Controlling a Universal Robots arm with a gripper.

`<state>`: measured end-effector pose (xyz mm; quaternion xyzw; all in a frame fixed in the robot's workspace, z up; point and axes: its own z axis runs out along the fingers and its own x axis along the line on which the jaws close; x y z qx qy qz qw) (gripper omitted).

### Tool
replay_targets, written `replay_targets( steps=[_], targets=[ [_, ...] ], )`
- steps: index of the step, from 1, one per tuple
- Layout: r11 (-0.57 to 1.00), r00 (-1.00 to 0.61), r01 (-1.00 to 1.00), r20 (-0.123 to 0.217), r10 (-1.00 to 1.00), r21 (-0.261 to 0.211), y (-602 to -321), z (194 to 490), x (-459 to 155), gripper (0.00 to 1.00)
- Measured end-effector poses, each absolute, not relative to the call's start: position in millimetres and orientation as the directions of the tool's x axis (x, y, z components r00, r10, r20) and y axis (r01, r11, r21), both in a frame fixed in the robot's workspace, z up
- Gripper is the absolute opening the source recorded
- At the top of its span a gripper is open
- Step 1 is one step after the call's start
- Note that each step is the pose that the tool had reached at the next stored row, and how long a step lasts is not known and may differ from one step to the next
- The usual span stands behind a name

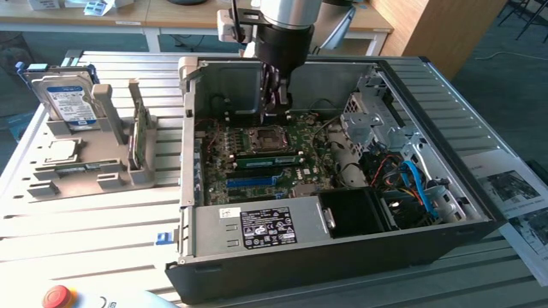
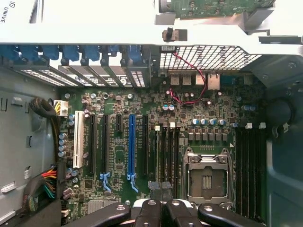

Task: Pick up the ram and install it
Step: 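Press down the ram until it locks into place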

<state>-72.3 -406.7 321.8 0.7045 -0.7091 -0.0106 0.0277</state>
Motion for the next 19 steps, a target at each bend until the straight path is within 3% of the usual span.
replay_targets(
  steps=[19],
  targets=[
    [-0.009,0.010,-0.999,0.033,-0.999,0.051,-406.7,321.8,-70.1,0.11]
  ],
)
